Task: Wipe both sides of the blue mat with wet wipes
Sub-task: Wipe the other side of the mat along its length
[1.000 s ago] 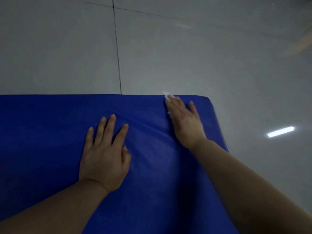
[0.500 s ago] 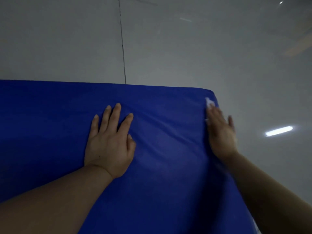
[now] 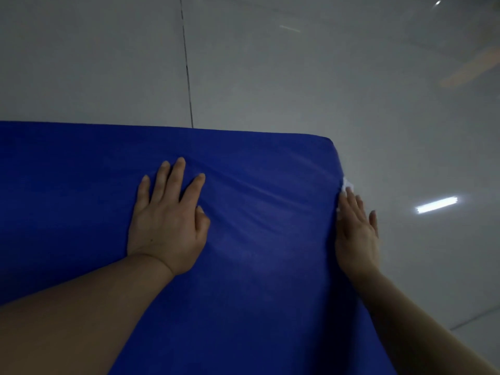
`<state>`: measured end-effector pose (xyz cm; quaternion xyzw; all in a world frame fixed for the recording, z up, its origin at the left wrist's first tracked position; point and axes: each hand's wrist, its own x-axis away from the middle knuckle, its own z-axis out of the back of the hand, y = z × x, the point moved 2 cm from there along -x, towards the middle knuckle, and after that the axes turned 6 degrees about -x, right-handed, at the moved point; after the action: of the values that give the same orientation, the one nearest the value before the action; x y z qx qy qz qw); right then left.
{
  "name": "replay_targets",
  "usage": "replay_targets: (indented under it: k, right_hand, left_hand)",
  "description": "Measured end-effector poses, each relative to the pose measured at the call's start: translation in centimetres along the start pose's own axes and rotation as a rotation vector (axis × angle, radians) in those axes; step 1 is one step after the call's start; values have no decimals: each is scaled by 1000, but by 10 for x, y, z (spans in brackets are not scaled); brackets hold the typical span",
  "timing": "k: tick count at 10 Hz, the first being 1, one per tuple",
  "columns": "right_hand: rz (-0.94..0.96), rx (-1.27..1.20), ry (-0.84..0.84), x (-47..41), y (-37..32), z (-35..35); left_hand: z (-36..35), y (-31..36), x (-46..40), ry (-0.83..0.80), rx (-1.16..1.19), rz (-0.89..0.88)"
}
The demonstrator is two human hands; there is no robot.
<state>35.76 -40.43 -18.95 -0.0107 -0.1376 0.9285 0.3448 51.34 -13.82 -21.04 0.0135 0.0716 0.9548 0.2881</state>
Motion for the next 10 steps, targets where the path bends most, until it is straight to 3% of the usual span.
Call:
replay_targets:
  k: [2, 3, 4, 7, 8, 10]
  right_hand:
    - [454, 22, -144, 59, -47, -22]
    - [121, -1, -32, 40, -13, -8]
    - [5, -70, 32, 37, -6, -13]
    - [-8, -113, 73, 38, -9, -12]
    - [-21, -107, 65, 38, -6, -12]
    - [-22, -70, 55, 37, -8, -11]
  left_hand:
    - [0, 0, 0, -19, 6, 4]
    - [0, 0, -1, -19, 17, 10]
    - [1, 0, -1, -12, 22, 3]
    - [14, 9, 41, 6, 146, -64]
    - [12, 27, 99, -18, 131, -66]
    - [-2, 29, 111, -57, 35, -92]
